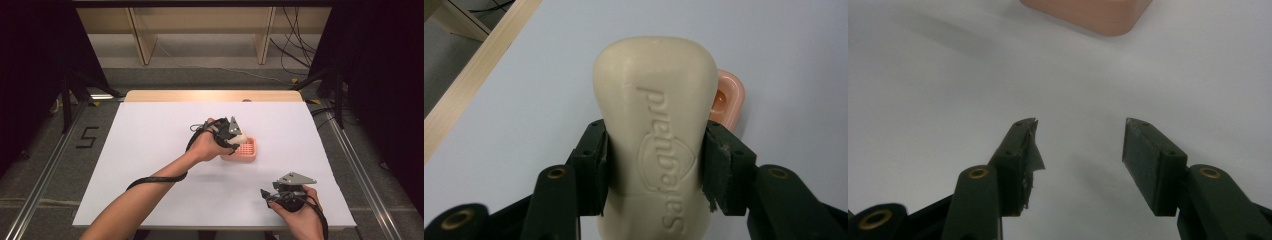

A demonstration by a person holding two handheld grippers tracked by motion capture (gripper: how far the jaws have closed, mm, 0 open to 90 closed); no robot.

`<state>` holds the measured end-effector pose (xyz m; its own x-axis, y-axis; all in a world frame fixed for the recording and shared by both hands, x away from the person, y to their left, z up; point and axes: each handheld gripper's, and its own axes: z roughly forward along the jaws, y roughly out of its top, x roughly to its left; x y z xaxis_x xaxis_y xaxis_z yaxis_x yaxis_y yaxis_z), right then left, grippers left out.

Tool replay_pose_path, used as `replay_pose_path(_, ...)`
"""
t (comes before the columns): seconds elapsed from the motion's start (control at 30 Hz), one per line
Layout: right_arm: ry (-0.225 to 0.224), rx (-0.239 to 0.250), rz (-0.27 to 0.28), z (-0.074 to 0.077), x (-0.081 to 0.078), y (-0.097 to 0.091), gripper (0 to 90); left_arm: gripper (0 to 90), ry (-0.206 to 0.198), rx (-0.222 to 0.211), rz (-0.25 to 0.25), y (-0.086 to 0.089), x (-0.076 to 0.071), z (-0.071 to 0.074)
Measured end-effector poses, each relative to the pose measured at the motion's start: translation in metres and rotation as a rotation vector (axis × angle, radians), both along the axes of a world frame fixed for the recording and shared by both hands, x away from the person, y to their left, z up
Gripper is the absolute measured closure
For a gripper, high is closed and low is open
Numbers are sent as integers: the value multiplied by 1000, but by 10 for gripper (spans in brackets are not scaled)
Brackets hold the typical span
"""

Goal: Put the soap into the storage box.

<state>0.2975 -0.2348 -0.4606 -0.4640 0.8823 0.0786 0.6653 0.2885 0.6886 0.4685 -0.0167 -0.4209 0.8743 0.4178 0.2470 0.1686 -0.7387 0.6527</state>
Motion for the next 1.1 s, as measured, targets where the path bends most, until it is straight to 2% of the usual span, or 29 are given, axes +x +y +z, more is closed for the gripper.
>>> replay_pose_path(0.03,-12,-9,10,-1,1,-1,479,495,2,-4,2,0,0,-1)
replay_pose_path(0.1,10,10,-11,0,-1,1,479,495,-2,-1,-5,-1,0,-1)
replay_pose_path(0.17,-2,5,-3,0,-1,1,478,495,-1,2,-6,-3,0,-2)
replay_pose_path(0.3,7,3,-9,0,-1,1,479,495,5,-3,-3,-4,1,-3)
replay_pose_path(0.37,-3,-5,2,0,-1,0,479,495,6,5,-7,-4,2,-4)
replay_pose_path(0.47,18,5,-7,0,-1,2,478,494,7,9,-6,-4,3,-6)
replay_pose_path(0.5,-15,-11,17,-1,1,-1,478,495,8,6,0,-4,4,-7)
replay_pose_path(0.53,-1,-8,6,0,0,0,479,495,12,7,2,-4,5,-8)
replay_pose_path(0.63,-13,-14,14,0,0,-1,478,495,7,10,0,-4,6,-8)
replay_pose_path(0.67,9,3,-9,0,-2,1,478,494,9,7,2,-4,6,-9)
replay_pose_path(0.73,-36,-9,44,-2,3,-1,477,494,11,8,3,-5,6,-10)
replay_pose_path(0.8,-53,-19,59,-3,4,-2,476,495,9,10,5,-5,6,-10)
replay_pose_path(0.9,-38,-9,50,-2,3,-2,476,494,13,9,6,-5,7,-11)
replay_pose_path(0.97,-7,-3,21,-1,1,0,476,494,15,7,8,-5,8,-14)
replay_pose_path(1.1,-16,-9,31,-1,1,-1,475,494,18,12,10,-6,8,-16)
